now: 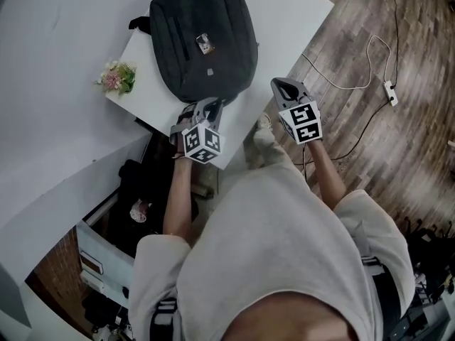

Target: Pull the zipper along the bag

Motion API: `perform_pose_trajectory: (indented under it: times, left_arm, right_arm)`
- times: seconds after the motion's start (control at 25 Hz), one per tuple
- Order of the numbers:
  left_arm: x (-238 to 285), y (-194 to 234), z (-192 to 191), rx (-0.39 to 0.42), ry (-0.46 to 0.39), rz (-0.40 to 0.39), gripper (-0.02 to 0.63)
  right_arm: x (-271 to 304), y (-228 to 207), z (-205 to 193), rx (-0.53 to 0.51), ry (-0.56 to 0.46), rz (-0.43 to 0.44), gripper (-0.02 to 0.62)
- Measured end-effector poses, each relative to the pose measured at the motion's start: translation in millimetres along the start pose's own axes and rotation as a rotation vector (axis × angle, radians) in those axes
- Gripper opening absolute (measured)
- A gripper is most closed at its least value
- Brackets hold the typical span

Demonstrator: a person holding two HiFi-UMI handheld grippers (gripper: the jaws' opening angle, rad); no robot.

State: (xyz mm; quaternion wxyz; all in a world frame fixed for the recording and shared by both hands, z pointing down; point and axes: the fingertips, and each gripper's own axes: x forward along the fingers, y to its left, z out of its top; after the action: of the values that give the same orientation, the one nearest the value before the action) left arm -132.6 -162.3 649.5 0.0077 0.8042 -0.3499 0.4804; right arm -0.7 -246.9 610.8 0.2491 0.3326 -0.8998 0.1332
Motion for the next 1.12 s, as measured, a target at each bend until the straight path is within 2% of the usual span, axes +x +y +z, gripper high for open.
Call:
perform_pose_trajectory:
  times: [0.08, 0.24, 0.36, 0.56, 0.64, 0.76, 0.92, 1.12]
  left_arm:
    - [3.3, -1.8, -5.3, 0.023, 0.006, -0.04, 0.096]
    - [12.1, -1.1, -13.4, 0.065, 0.019, -0.098, 0.177]
    - [20.5, 2.0, -14.6, 0.075, 0.015, -0.127, 0.209]
    - [39.5, 3.3, -16.3, 0.051, 0.018, -0.192, 0.207]
    - [42.0, 0.1, -16.8, 0.039, 0.026, -0.232, 0.172]
    - [41.0, 0.5, -14.4, 0.026, 0.019, -0.266, 0.155]
    - [36.5, 0.8, -11.2, 0.025, -0.006, -0.264, 0.109]
    - [33.1, 4.5, -11.2, 0.027, -0.015, -0.253, 0.087]
  right_arm:
    - [1.8, 3.6, -1.6, 0.011, 0.009, -0.015, 0.014]
    - [6.4, 9.2, -4.3, 0.016, 0.024, -0.038, 0.014]
    - [9.0, 11.0, -6.8, 0.017, 0.037, -0.049, 0.014]
    - [18.0, 10.6, -11.7, 0.018, 0.058, -0.056, 0.014]
    - [21.2, 7.6, -13.5, 0.026, 0.063, -0.056, 0.014]
    - [27.8, 1.4, -13.0, 0.049, 0.056, -0.049, 0.014]
    - [40.1, -2.4, -11.9, 0.075, 0.034, -0.015, 0.014]
    - [62.5, -8.2, -25.2, 0.098, 0.105, 0.045, 0.014]
